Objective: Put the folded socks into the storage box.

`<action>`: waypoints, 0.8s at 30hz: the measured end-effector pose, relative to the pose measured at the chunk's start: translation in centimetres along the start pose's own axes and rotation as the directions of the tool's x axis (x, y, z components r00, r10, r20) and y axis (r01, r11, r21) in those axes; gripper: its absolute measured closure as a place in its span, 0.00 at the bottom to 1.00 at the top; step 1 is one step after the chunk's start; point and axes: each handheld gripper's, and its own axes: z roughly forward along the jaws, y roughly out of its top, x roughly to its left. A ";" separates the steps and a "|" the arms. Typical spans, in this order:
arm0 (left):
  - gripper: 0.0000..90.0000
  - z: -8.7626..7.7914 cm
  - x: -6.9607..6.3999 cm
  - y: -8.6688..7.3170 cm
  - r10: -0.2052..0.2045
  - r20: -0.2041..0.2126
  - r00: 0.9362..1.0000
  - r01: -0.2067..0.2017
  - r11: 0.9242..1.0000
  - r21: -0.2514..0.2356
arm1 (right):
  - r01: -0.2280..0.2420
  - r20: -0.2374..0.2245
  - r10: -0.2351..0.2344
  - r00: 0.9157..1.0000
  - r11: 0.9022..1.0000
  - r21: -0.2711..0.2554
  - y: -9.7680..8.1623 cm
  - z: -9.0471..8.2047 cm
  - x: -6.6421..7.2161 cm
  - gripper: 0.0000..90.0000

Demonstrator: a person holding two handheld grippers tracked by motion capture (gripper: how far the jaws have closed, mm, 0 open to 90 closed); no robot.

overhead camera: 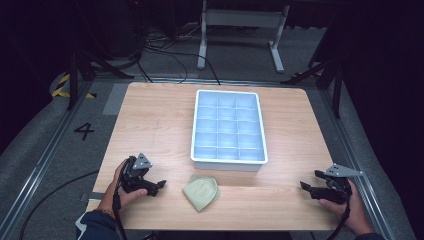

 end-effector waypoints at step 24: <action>0.00 -0.2 -0.2 -0.2 -0.014 -0.019 1.000 0.014 1.000 -0.002 | 0.142 -0.140 -0.142 0.980 0.990 -0.015 2.6 1.7 5.5 0.33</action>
